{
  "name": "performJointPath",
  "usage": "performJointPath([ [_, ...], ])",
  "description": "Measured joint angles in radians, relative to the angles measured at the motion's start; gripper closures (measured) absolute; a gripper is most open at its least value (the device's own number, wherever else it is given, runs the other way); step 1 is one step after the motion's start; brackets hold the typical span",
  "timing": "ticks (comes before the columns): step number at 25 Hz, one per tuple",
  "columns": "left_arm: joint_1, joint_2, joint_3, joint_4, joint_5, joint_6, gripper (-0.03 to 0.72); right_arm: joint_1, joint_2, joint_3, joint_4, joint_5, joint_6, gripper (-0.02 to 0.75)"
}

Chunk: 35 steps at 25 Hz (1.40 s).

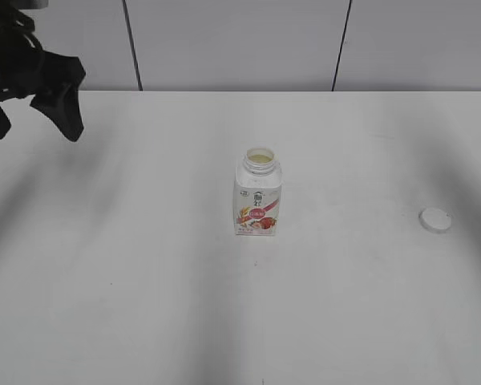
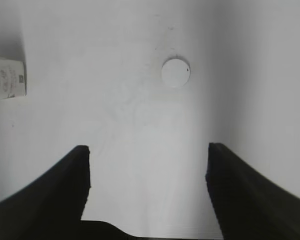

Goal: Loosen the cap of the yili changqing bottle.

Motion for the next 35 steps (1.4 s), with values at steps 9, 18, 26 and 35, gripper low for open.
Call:
performJointPath([
  [9,0.0,-0.134,0.061,0.0,-0.001,0.001,0.101,0.0,-0.185,0.143,0.023,0.0,0.0,0.169],
  [18,0.0,-0.443,0.317,0.016,-0.026,0.001,0.125,0.0,-0.482,0.292,0.023,0.0,0.0,0.169],
  [26,0.0,-0.752,0.47,0.021,-0.035,0.001,0.135,0.0,-0.743,0.4,0.024,0.001,-0.021,0.169],
  [35,0.0,-1.116,0.582,0.106,-0.044,0.001,0.148,0.0,-0.968,0.551,0.023,0.002,-0.054,0.169],
])
